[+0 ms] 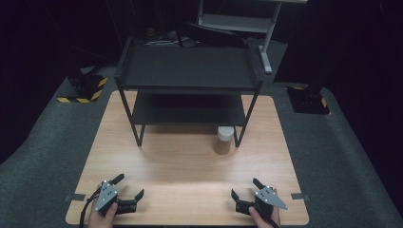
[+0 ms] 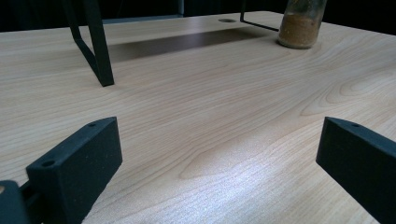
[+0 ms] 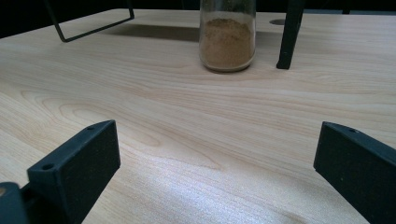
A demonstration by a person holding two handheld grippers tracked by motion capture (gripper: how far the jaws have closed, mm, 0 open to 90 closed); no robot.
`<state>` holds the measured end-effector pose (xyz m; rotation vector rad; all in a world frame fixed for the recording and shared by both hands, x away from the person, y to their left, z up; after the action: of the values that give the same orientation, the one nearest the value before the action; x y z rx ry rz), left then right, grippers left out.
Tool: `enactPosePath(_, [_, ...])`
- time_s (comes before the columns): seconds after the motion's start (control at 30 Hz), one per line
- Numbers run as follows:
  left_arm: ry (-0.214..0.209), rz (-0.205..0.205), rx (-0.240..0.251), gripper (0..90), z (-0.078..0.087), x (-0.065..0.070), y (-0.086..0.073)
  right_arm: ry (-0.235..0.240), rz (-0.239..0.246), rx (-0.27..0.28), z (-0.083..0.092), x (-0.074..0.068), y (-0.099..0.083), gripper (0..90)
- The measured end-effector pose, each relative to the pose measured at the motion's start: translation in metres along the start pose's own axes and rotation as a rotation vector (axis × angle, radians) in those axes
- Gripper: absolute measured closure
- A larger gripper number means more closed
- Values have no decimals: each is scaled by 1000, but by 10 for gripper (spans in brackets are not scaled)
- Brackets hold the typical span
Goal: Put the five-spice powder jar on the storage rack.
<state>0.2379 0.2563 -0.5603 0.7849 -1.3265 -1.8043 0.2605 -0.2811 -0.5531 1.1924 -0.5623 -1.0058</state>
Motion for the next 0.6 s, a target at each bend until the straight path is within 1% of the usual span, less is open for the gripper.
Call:
enactPosePath(0.13, [-5,2,-1,5,0,-1,0,1,-14,0,0,1,0,0])
enactPosePath(0.33, [-3,3,-1,5,-1,-1,0,4,-13,-10,-1,1,3,1])
enactPosePath(0.37, [-3,3,0,5,-1,-1,0,4,-16,-13,-1,2,6,0])
enactPosePath(0.4, [-7,2,3,5,-1,-1,0,10,-26,0,0,2,12,1])
enactPosePath(0.43, [-8,3,1,6,-1,-1,0,7,-23,5,0,1,17,0])
enactPosePath(0.47, [-8,3,1,5,-1,-1,0,7,-23,5,0,1,17,0])
enactPosePath(0.5, [-9,6,1,5,-1,-1,0,7,-19,31,1,-1,28,0])
enactPosePath(0.53, [-10,7,2,5,-1,-1,0,7,-24,42,2,-2,32,0])
enactPosePath(0.57, [-10,7,2,5,-1,-1,0,7,-24,42,2,-2,32,0])
enactPosePath(0.6, [-11,6,3,5,-1,-1,0,15,-10,68,2,-5,47,0])
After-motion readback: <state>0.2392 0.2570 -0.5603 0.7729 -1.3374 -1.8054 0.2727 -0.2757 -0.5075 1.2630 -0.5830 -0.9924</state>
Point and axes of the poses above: each handheld gripper's, and its own axes: z roughly backward along the jaws, y roughly out of its top, x roughly to its right, the point moved 10 cm from there along -z, roughly forward along the jaws, and after that the axes turned 5 degrees about -z, right-handed, at the moved point
